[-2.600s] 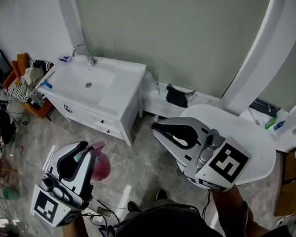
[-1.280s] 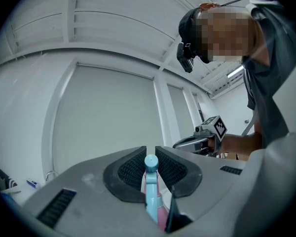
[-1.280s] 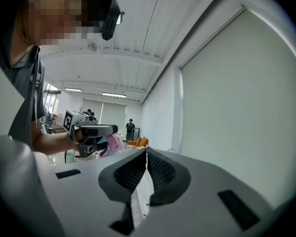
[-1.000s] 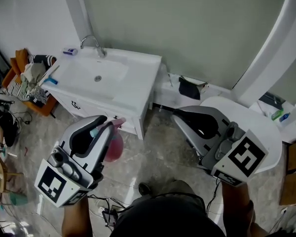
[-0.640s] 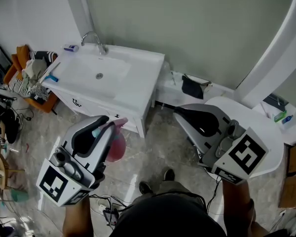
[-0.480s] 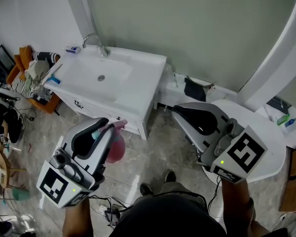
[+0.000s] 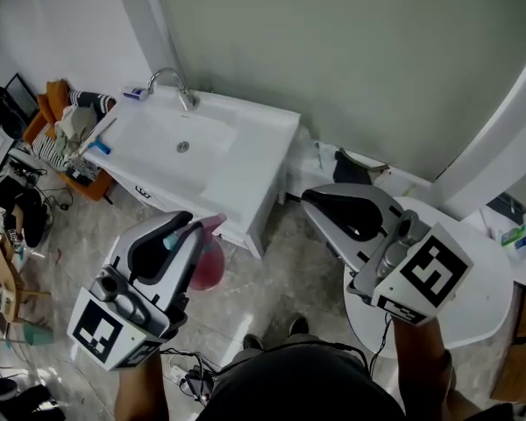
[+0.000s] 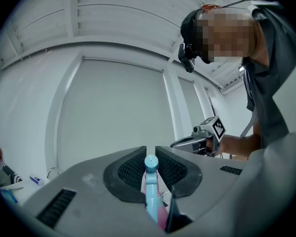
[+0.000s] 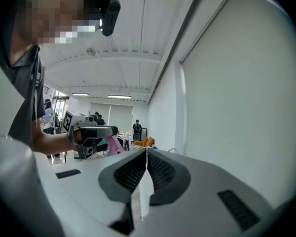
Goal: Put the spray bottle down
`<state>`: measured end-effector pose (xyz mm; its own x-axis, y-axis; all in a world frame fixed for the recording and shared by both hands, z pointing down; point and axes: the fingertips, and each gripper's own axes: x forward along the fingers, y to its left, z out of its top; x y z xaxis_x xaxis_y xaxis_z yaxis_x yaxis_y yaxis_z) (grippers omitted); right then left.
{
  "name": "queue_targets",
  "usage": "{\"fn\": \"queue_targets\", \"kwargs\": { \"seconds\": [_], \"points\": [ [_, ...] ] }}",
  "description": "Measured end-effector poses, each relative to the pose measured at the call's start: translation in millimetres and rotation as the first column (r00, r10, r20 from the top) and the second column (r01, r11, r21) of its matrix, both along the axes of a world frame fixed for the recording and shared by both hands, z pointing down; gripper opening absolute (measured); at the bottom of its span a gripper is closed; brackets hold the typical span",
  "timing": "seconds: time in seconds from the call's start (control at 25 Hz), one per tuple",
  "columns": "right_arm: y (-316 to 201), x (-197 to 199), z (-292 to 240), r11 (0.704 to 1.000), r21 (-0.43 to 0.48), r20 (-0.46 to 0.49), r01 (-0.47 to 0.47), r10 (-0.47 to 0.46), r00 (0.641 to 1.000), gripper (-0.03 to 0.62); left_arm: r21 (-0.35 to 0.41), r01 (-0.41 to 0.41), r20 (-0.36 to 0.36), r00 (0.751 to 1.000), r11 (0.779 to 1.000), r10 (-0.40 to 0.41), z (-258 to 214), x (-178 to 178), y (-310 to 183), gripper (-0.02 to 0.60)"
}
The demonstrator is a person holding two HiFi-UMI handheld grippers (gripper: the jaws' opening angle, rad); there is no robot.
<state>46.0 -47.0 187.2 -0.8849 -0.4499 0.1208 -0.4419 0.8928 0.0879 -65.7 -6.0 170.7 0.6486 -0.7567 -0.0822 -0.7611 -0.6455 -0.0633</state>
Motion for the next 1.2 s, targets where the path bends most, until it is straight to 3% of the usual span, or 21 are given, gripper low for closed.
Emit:
{"fn": "queue_targets", "kwargs": {
  "seconds": [0.28,0.52,0.68,0.92,1.2],
  "points": [
    [-19.7,16.2,2.1,0.999,-0.009,0.004,0.033,-0.033,0.999,0.011,0.002,0.037,-0.004,0.999,0.999,-0.037,-6.3,18.2,-16.6,0.054],
    [-23.7,12.0,8.4,1.0,-0.012,-0.004,0.003,-0.003,1.0,0.011,-0.006,0.004,0.012,1.0,1.0,-0.004,4.2,11.9,-21.6,0.054],
    [-27.0,2.8,5.3,0.999,-0.009,-0.006,-0.035,0.035,0.999,0.011,0.029,-0.052,-0.03,0.998,0.998,0.053,-8.5,5.5,-34.3,0.054],
    [-38.7,-19.1,2.4,0.994,-0.008,-0.012,-0.106,0.106,0.994,0.011,0.047,-0.122,-0.054,0.991,0.991,0.125,-18.3,-18.1,-51.1,0.054],
    [-38.6,-59.9,1.6,0.991,0.007,-0.052,-0.137,0.137,0.989,0.011,0.056,-0.144,-0.024,0.989,0.988,0.146,-5.2,-66.8,-58.3,0.054]
  ]
}}
